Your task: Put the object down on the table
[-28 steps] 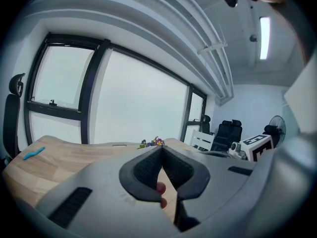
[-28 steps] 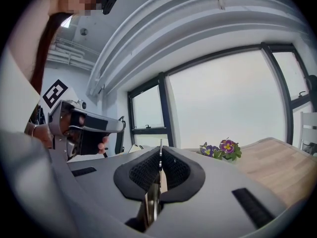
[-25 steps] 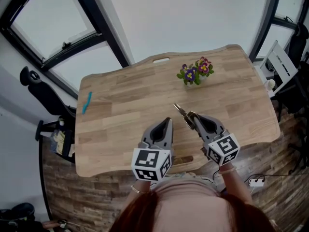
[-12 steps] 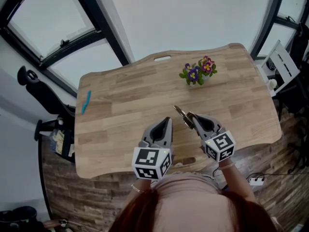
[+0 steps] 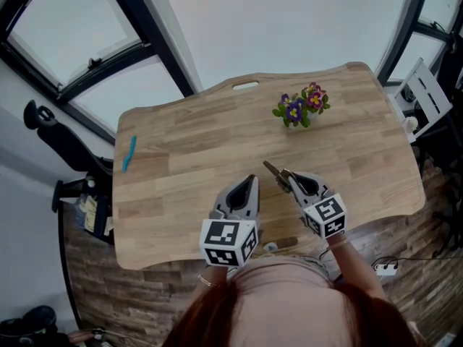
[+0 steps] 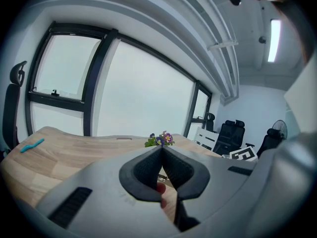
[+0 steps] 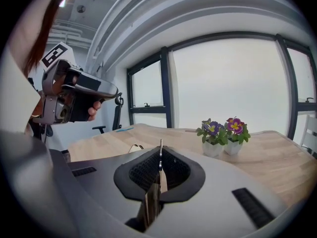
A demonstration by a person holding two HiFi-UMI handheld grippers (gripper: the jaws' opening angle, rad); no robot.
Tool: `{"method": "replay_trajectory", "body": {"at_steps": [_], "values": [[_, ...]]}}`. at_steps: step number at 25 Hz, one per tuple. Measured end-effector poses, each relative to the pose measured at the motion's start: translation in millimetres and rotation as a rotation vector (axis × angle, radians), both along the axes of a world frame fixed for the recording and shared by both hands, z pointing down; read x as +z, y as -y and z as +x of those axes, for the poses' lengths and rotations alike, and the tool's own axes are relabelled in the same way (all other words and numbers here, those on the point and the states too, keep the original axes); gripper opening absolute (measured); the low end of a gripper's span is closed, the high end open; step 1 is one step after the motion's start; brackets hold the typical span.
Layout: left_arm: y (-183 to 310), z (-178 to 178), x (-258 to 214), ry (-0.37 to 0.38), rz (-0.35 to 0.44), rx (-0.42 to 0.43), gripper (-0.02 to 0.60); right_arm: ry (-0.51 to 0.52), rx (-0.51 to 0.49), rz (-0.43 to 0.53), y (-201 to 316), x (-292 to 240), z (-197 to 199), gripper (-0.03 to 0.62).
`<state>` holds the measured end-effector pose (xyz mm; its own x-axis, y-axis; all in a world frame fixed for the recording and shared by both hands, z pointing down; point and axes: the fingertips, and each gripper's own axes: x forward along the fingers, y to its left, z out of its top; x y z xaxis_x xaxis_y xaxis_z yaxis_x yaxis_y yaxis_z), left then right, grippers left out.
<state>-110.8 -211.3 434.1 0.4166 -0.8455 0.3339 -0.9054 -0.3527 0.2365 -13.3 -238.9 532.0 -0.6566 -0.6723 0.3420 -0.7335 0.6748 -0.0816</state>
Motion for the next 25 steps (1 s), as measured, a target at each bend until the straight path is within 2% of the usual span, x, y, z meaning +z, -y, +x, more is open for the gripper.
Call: {"method": "replay_trajectory", "body": {"at_steps": [25], "values": [[16.8, -6.7, 21.1, -0.02, -0.051, 0.062, 0.002, -0.227, 0.003, 0.014, 19.8, 63.0, -2.5, 0.005]]}}
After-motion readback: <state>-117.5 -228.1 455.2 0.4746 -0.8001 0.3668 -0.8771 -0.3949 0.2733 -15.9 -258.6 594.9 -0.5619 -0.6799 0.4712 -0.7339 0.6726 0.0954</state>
